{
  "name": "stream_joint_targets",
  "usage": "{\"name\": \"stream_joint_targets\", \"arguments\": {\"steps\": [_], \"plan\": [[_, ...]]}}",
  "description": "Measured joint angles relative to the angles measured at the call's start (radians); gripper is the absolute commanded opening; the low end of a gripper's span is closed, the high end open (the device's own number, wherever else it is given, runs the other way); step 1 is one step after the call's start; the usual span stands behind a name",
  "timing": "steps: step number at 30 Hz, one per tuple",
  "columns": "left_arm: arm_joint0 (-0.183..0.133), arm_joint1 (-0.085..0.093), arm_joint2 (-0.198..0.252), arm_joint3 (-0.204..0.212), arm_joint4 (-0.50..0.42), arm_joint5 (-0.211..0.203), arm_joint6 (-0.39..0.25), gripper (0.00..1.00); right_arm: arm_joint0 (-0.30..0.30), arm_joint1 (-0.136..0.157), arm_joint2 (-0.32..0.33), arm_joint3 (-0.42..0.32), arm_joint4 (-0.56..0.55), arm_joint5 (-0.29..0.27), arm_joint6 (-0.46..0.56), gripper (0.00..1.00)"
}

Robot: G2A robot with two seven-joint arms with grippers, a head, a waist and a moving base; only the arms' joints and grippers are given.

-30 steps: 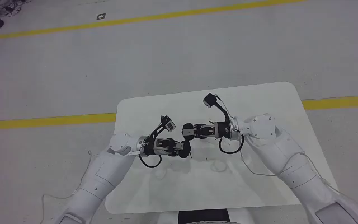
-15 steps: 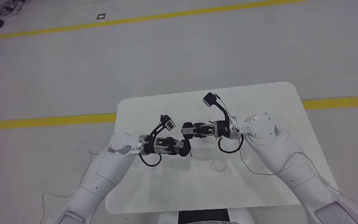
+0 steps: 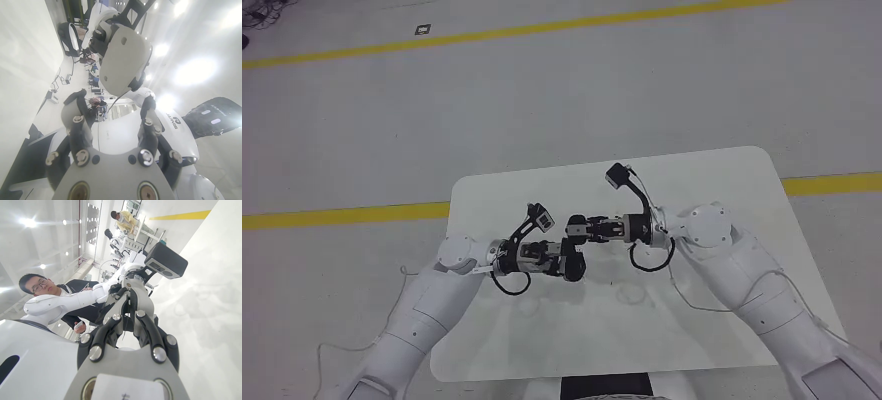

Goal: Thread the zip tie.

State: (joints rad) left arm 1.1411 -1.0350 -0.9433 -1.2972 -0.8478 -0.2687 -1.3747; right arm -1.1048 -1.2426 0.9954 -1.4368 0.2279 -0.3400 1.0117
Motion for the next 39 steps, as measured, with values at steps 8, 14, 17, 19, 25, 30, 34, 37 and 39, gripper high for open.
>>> {"name": "stream_joint_targets", "arguments": {"steps": [8, 14, 17, 19, 25, 30, 34, 37, 39], "plan": [[0.012, 0.004, -0.024, -0.006, -0.016, -0.038, 0.005, 1.0, -0.02, -0.003, 0.018, 0.016, -0.001, 0.016, -0.147, 0.0], [0.058, 0.02, -0.118, -0.044, -0.021, -0.072, 0.025, 1.0, -0.051, -0.006, 0.04, 0.004, 0.022, 0.055, -0.28, 0.0], [0.108, 0.029, -0.2, -0.08, -0.001, -0.071, 0.041, 1.0, -0.068, -0.007, 0.051, -0.009, 0.034, 0.067, -0.34, 0.0], [0.152, 0.032, -0.248, -0.108, 0.013, -0.071, 0.053, 1.0, -0.082, -0.009, 0.053, -0.022, 0.024, 0.078, -0.388, 0.0], [0.176, 0.031, -0.257, -0.114, 0.014, -0.071, 0.055, 1.0, -0.096, -0.012, 0.048, -0.045, -0.001, 0.083, -0.463, 0.0], [0.176, 0.031, -0.257, -0.114, 0.014, -0.071, 0.054, 1.0, -0.095, -0.012, 0.048, -0.044, 0.001, 0.083, -0.462, 0.0], [0.176, 0.031, -0.257, -0.114, 0.014, -0.071, 0.054, 1.0, -0.108, -0.014, 0.048, -0.055, -0.006, 0.09, -0.497, 0.0], [0.188, 0.028, -0.261, -0.14, 0.007, -0.071, 0.088, 1.0, -0.147, -0.02, 0.048, -0.078, 0.004, 0.1, -0.601, 0.0], [0.21, 0.025, -0.283, -0.177, 0.019, -0.071, 0.125, 1.0, -0.181, -0.022, 0.047, -0.094, -0.02, 0.105, -0.677, 0.0]]}}
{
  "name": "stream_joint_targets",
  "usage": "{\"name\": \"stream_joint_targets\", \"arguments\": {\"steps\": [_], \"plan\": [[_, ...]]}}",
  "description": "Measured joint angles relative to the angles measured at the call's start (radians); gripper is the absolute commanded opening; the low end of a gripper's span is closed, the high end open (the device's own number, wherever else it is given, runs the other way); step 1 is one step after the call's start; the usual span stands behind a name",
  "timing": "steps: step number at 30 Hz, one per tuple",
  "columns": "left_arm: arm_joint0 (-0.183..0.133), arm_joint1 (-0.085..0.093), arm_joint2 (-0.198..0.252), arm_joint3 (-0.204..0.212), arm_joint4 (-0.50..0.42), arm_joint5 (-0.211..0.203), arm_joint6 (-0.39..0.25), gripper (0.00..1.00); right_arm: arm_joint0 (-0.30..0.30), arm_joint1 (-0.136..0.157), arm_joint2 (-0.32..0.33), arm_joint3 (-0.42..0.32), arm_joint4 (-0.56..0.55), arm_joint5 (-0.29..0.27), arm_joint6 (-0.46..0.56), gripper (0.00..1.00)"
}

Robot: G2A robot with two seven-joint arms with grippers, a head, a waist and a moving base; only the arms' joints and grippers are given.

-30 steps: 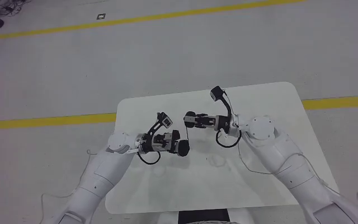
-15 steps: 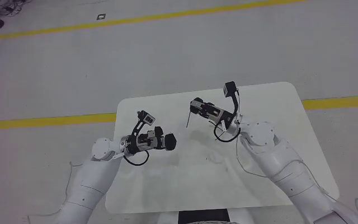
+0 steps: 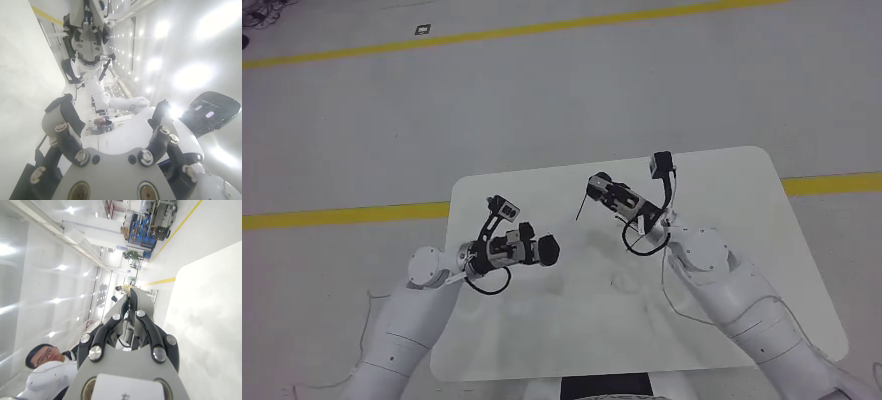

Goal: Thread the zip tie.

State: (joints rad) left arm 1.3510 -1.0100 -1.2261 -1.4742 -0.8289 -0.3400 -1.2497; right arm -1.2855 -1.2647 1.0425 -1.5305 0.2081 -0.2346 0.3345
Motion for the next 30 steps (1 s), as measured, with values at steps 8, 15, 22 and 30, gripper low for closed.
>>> {"name": "stream_joint_targets", "arguments": {"steps": [8, 15, 22, 30], "plan": [[0.098, -0.039, -0.122, -0.135, 0.189, 0.0, 0.161, 1.0, -0.107, -0.017, -0.017, -0.072, -0.099, 0.076, -0.331, 0.0], [0.116, -0.1, -0.151, -0.136, 0.303, 0.0, 0.259, 1.0, -0.14, -0.041, -0.055, -0.083, -0.107, 0.126, -0.507, 0.0], [0.103, -0.115, -0.155, -0.099, 0.34, 0.0, 0.253, 1.0, -0.142, -0.043, -0.056, -0.083, -0.095, 0.128, -0.512, 0.0], [0.104, -0.117, -0.142, -0.11, 0.336, 0.0, 0.276, 1.0, -0.151, -0.051, -0.078, -0.087, -0.145, 0.143, -0.544, 0.0]]}}
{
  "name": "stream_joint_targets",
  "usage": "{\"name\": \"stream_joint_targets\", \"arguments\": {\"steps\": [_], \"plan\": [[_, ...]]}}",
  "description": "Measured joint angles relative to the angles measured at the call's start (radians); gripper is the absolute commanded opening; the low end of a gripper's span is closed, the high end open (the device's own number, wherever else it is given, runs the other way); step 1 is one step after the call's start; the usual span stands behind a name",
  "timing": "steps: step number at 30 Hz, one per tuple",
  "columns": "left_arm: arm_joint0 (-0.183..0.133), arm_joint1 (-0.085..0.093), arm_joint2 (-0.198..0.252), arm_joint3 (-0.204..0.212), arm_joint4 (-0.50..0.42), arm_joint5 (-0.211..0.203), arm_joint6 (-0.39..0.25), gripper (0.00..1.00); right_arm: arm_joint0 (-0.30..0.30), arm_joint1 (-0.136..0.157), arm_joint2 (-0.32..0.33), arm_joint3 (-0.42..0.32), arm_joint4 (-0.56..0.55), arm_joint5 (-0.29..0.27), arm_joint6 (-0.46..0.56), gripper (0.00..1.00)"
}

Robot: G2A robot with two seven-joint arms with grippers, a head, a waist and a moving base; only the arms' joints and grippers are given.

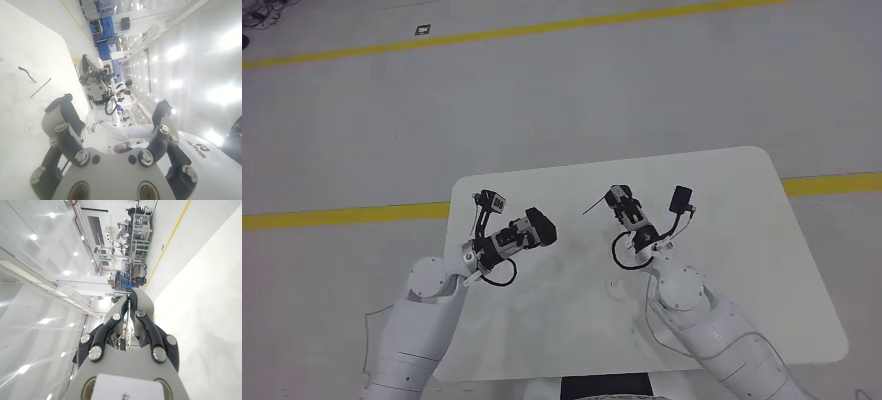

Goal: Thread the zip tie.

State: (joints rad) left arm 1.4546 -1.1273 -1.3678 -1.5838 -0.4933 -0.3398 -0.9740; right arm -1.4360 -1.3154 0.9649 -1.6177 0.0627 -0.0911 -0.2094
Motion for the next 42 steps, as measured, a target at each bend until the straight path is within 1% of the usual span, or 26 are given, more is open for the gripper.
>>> {"name": "stream_joint_targets", "arguments": {"steps": [4, 6, 8, 9, 11, 23, 26, 28, 30, 32, 35, 38, 42], "plan": [[-0.01, -0.008, 0.014, -0.016, 0.037, 0.0, 0.045, 1.0, 0.001, -0.013, -0.032, 0.004, -0.031, 0.012, -0.051, 0.0], [-0.015, -0.015, 0.019, -0.013, 0.053, 0.0, 0.064, 1.0, 0.002, -0.02, -0.046, 0.006, -0.038, 0.014, -0.07, 0.0], [-0.02, -0.021, 0.022, -0.001, 0.069, 0.0, 0.082, 1.0, 0.005, -0.025, -0.05, 0.012, -0.05, 0.017, -0.088, 0.0], [-0.022, -0.026, 0.023, 0.0, 0.07, 0.0, 0.099, 1.0, 0.005, -0.028, -0.048, 0.018, -0.056, 0.015, -0.102, 0.0], [-0.022, -0.032, 0.023, -0.003, 0.053, 0.0, 0.114, 1.0, 0.005, -0.03, -0.044, 0.022, -0.05, 0.01, -0.113, 0.0], [-0.021, -0.032, 0.022, -0.004, 0.053, 0.0, 0.114, 1.0, 0.004, -0.03, -0.044, 0.022, -0.047, 0.009, -0.112, 0.0], [-0.023, -0.032, 0.033, -0.003, 0.055, 0.017, 0.134, 1.0, 0.001, -0.031, -0.038, 0.017, -0.048, 0.008, -0.108, 0.0], [-0.031, -0.031, 0.042, 0.007, 0.062, 0.032, 0.139, 1.0, -0.006, -0.033, -0.032, 0.01, -0.045, 0.005, -0.106, 0.0], [-0.037, -0.032, 0.054, 0.023, 0.072, 0.035, 0.146, 1.0, -0.013, -0.035, -0.03, 0.001, -0.046, 0.006, -0.104, 0.0], [-0.043, -0.033, 0.069, 0.037, 0.069, 0.027, 0.151, 1.0, -0.019, -0.038, -0.032, -0.006, -0.049, 0.009, -0.106, 0.0], [-0.06, -0.037, 0.097, 0.063, 0.06, 0.012, 0.157, 1.0, -0.028, -0.043, -0.041, -0.015, -0.058, 0.014, -0.115, 0.0], [-0.089, -0.043, 0.124, 0.086, 0.047, 0.0, 0.166, 1.0, -0.034, -0.049, -0.051, -0.017, -0.076, 0.022, -0.129, 0.0], [-0.128, -0.051, 0.154, 0.106, 0.019, 0.0, 0.17, 1.0, -0.042, -0.057, -0.063, -0.015, -0.096, 0.03, -0.14, 0.0]]}}
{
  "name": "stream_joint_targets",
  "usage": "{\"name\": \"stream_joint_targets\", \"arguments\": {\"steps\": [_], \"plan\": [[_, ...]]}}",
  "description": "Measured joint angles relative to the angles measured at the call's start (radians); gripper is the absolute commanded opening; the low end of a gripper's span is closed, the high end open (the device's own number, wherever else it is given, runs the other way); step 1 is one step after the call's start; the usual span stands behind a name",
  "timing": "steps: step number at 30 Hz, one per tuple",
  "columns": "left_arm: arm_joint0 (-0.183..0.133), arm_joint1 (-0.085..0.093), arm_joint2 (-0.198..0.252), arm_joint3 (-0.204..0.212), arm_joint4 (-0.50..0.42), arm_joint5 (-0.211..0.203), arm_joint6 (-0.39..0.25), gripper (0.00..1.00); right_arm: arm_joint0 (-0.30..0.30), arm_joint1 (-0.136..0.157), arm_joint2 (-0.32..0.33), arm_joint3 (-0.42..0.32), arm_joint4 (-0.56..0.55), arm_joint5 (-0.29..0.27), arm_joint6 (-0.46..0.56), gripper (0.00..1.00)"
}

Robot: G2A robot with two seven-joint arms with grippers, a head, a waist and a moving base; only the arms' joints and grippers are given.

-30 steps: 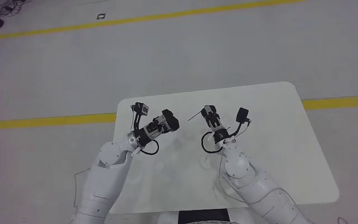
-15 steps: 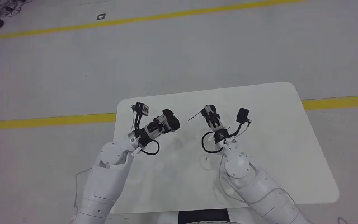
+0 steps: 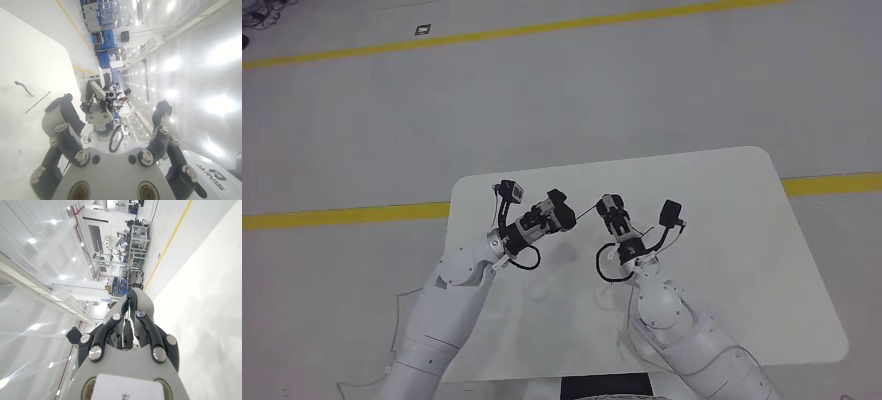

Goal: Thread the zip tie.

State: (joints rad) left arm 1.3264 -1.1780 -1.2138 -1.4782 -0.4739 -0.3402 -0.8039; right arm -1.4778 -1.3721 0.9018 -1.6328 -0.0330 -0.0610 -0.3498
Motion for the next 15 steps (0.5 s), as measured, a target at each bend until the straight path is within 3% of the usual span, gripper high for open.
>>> {"name": "stream_joint_targets", "arguments": {"steps": [7, 11, 15], "plan": [[-0.025, -0.01, 0.029, 0.029, -0.038, 0.0, -0.012, 1.0, -0.006, -0.01, 0.0, 0.003, -0.008, 0.004, -0.001, 0.0], [-0.019, -0.01, 0.024, 0.039, -0.024, 0.0, -0.007, 1.0, -0.01, -0.015, 0.005, -0.001, -0.006, 0.001, -0.008, 0.0], [0.0, -0.006, -0.004, 0.021, -0.012, 0.0, -0.001, 1.0, -0.016, -0.019, 0.016, -0.004, -0.016, 0.001, -0.011, 0.0]]}}
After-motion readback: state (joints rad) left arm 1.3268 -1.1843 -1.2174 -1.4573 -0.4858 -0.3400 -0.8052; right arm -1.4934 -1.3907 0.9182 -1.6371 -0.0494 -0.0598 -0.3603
